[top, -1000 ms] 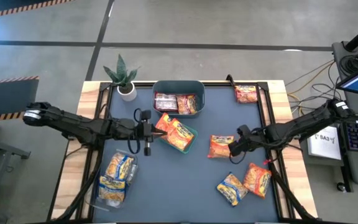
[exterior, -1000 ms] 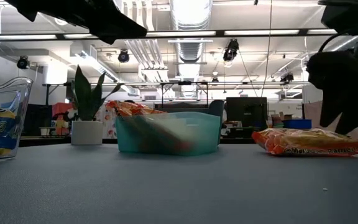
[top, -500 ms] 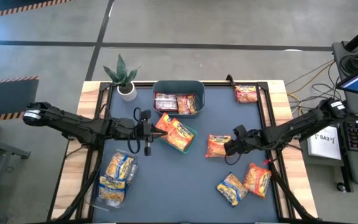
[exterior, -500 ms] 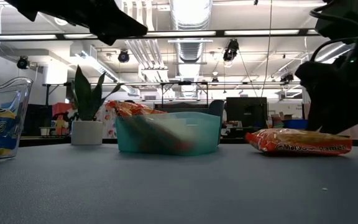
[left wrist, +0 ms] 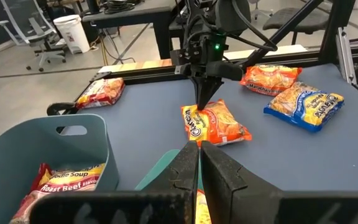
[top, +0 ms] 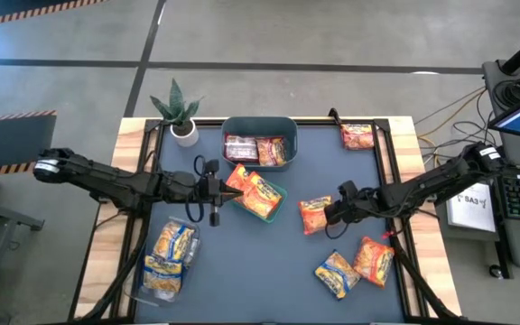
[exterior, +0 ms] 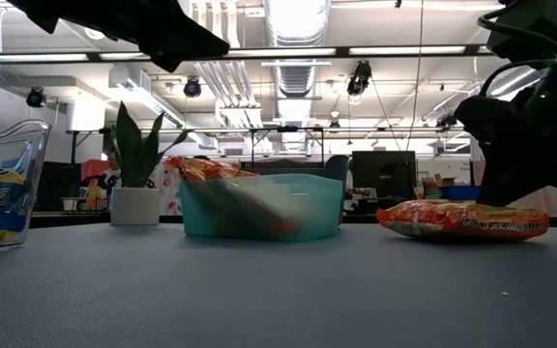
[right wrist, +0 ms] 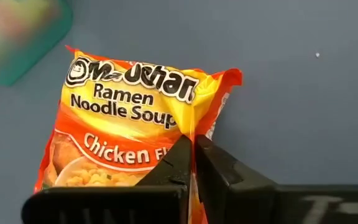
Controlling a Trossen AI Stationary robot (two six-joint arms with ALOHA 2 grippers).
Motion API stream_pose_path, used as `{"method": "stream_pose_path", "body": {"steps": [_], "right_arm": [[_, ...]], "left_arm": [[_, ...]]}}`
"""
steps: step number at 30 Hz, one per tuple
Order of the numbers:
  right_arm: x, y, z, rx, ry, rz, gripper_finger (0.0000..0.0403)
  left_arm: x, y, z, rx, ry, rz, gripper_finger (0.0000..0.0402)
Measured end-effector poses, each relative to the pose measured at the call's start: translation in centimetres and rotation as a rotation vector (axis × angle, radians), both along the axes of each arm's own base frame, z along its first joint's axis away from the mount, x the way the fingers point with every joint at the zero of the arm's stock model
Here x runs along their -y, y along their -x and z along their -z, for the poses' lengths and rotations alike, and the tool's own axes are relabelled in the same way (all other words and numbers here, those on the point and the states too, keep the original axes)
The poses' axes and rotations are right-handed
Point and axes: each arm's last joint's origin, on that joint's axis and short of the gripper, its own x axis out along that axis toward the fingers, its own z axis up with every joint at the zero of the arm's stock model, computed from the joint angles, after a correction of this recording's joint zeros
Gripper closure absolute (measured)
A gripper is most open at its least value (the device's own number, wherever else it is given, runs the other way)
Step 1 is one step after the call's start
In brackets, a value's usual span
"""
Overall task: Sort Maruchan noodles
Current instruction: Put the orange noodle pack into the green bin
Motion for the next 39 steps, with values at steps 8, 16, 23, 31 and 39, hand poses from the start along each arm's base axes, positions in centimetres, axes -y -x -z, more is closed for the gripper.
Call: {"method": "stream_pose_path", "body": {"steps": [8,16,23,31,39], "right_arm": [[-0.2,-1.1,-2.0,0.038,0.199,-0.128,0.0394],[-0.5,-2.9,-3.9,0.022,0.389,-0.261,0.0394],[-1.0,-4.2,-5.0,0.078,0.259,-0.183,0.0394],[-2.2,-3.3,-5.3,0.11,0.141,-0.134,0.0394],[-2.5,-1.7,-4.3,-0.036,0.089,-0.085,0.0394]], "left_arm": [[0.0,0.0,0.0,0.001,0.021,-0.006,0.0402],[0.0,0.0,0.1,0.0,0.036,-0.011,0.0402],[0.0,0.0,0.1,0.002,0.076,-0.023,0.0402],[0.7,-2.5,2.0,0.024,0.112,0.018,0.0402],[1.8,-9.3,3.0,-0.042,0.026,0.081,0.0402]]}}
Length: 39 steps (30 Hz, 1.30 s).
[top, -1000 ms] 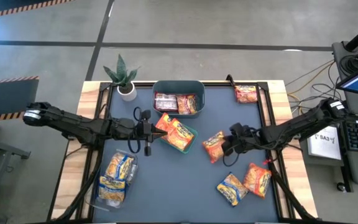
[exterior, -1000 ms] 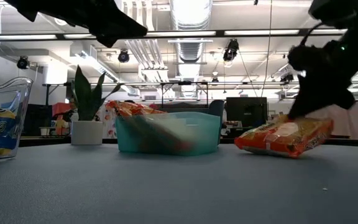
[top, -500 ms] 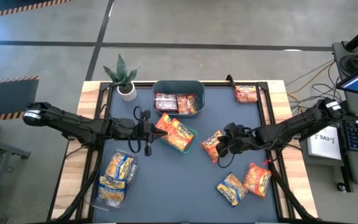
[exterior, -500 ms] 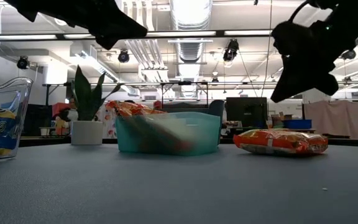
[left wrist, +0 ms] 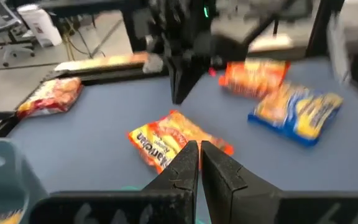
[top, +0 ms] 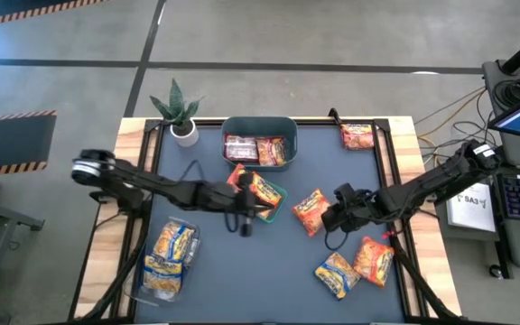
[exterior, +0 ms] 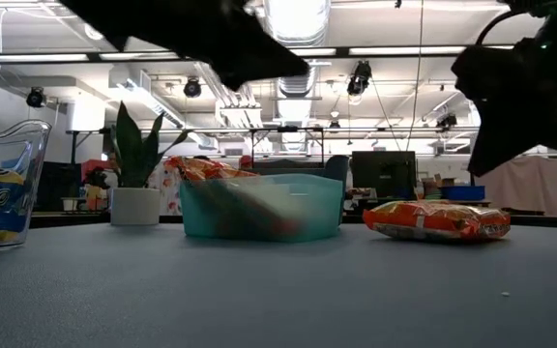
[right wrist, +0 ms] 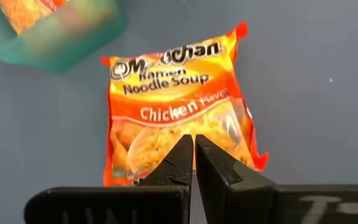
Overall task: Sort Maruchan noodles
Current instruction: Put the orange noodle pack into the green bin
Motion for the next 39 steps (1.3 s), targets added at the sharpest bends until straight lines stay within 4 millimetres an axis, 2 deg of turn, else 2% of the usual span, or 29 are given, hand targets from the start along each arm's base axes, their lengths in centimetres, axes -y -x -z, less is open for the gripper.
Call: {"method": "stream_pose_path", "body": {"steps": [7,11,18,26,29,33,39], "right_arm": [[-0.7,0.9,0.3,-0.039,-0.039,-0.05,0.0394],[-0.7,2.0,1.0,-0.041,-0.056,-0.039,0.0394],[0.1,3.9,2.7,-0.046,-0.076,0.015,0.0394],[0.4,4.5,2.5,-0.012,-0.097,0.019,0.0393],[0.4,4.7,2.2,0.005,-0.11,0.015,0.0382],[0.6,5.0,2.0,0.022,-0.12,0.012,0.0343],[0.8,5.3,2.5,0.026,-0.127,0.021,0.0253]], "left_arm": [[0.7,-5.9,2.2,-0.103,-0.117,0.034,0.0402],[1.0,-8.2,3.9,-0.131,-0.128,0.038,0.0402],[1.4,-10.9,6.3,-0.167,-0.133,0.04,0.0402],[1.0,-12.3,7.9,-0.183,-0.134,0.027,0.0402],[0.6,-12.6,8.3,-0.191,-0.135,0.013,0.0402],[0.3,-12.9,8.7,-0.2,-0.137,0.004,0.0402],[-0.1,-13.1,9.5,-0.219,-0.137,-0.003,0.0402]]}}
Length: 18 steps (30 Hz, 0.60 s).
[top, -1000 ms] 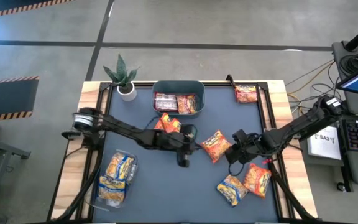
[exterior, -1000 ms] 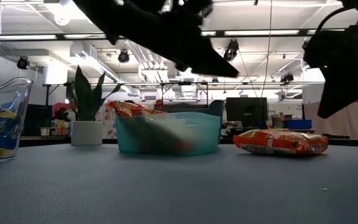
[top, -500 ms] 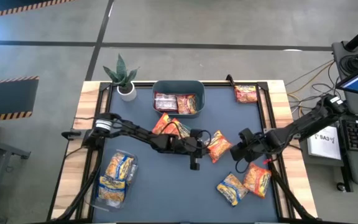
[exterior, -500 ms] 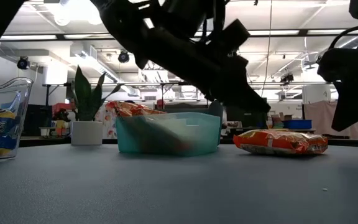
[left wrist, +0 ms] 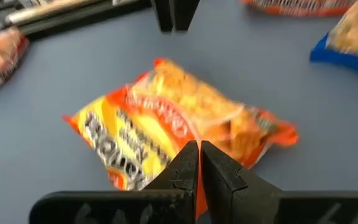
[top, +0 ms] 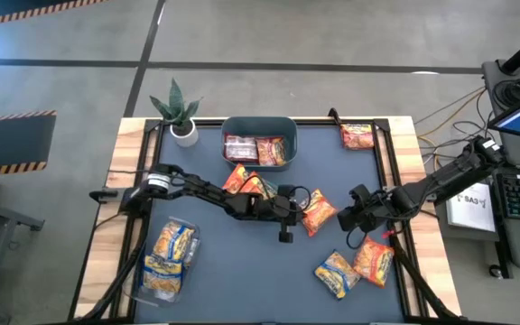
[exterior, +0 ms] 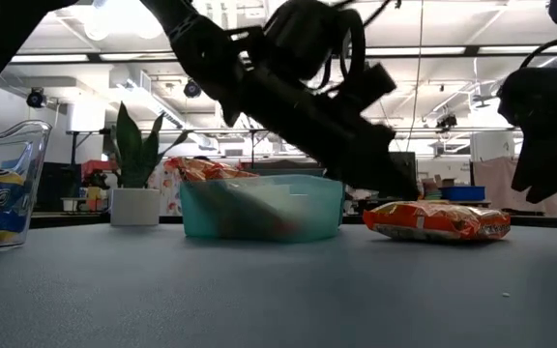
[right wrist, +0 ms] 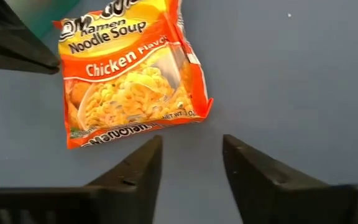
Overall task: Sort Maruchan noodles
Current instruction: Put the orange noodle pack into the green bin
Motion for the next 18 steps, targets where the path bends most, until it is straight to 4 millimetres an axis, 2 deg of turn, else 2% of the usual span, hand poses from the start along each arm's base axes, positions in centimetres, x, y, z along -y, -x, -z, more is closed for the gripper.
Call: {"method": "stream_pose_path", "body": {"steps": [9,13,18], "right_arm": [[0.2,0.3,2.1,0.061,-0.052,0.058,0.0133],[0.3,0.4,3.2,0.115,-0.071,0.069,0.0104],[0.4,0.3,4.1,0.19,-0.076,0.077,0.0087]], "left_arm": [[0.0,0.1,0.9,-0.036,0.02,-0.014,0.0402],[0.0,0.1,1.0,-0.046,0.025,-0.018,0.0402],[0.0,0.2,1.0,-0.053,0.026,-0.02,0.0402]]}}
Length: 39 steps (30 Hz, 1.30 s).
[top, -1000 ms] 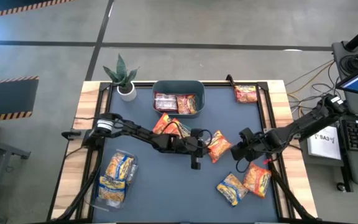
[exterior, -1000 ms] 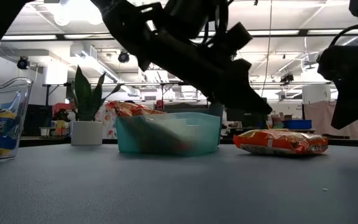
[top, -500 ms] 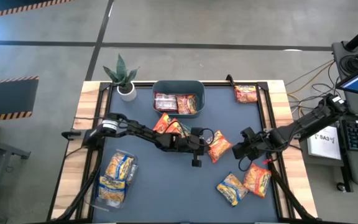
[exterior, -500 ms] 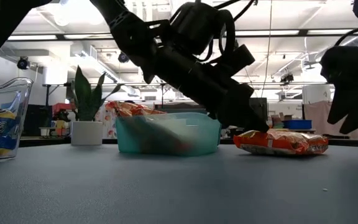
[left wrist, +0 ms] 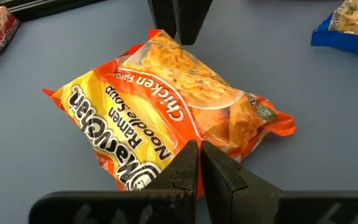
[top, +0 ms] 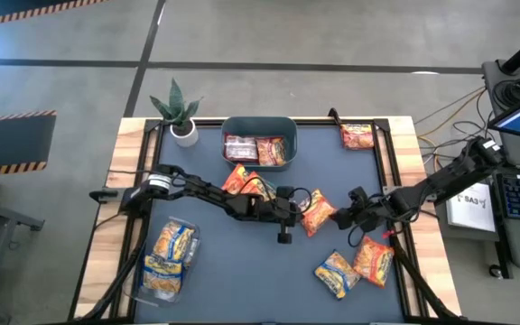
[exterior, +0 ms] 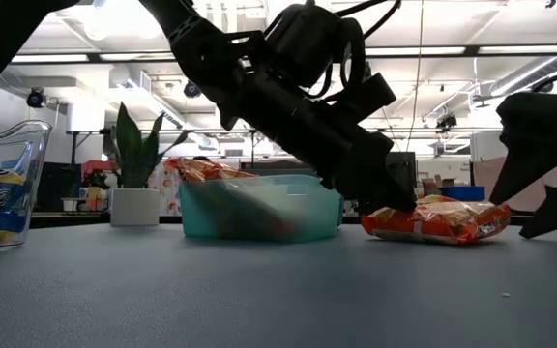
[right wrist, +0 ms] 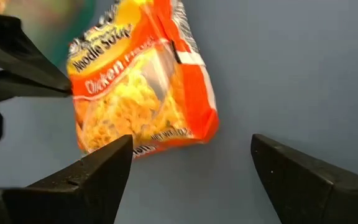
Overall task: Sort Maruchan noodles
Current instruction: Put the orange noodle pack into the green bin
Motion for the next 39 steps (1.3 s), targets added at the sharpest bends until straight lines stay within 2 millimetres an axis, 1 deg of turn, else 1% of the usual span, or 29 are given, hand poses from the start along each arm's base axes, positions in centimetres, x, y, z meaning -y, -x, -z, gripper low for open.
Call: {"method": "stream_pose_path", "body": {"steps": [10,15,19,27,32,39], "right_arm": [[0.7,-0.7,-0.1,0.074,0.037,0.019,0.0085],[0.9,-0.8,-0.1,0.079,0.047,0.019,0.0089],[0.8,-1.0,0.2,0.069,0.049,0.018,0.0096],[0.3,-2.4,0.7,0.116,0.079,-0.018,0.0101],[0.3,-2.5,1.2,0.091,0.092,-0.007,0.0104],[0.1,-3.0,0.9,0.141,0.088,-0.017,0.0108]], "left_arm": [[0.0,0.3,0.4,-0.023,-0.001,0.0,0.0402],[0.0,0.3,0.4,-0.024,-0.001,-0.001,0.0402],[-0.1,0.3,0.5,-0.025,0.0,-0.002,0.0402],[-0.1,0.3,0.5,-0.025,0.0,-0.003,0.0402],[-0.1,0.3,0.5,-0.025,0.001,-0.003,0.0402],[-0.1,0.3,0.5,-0.027,0.0,-0.003,0.0402]]}}
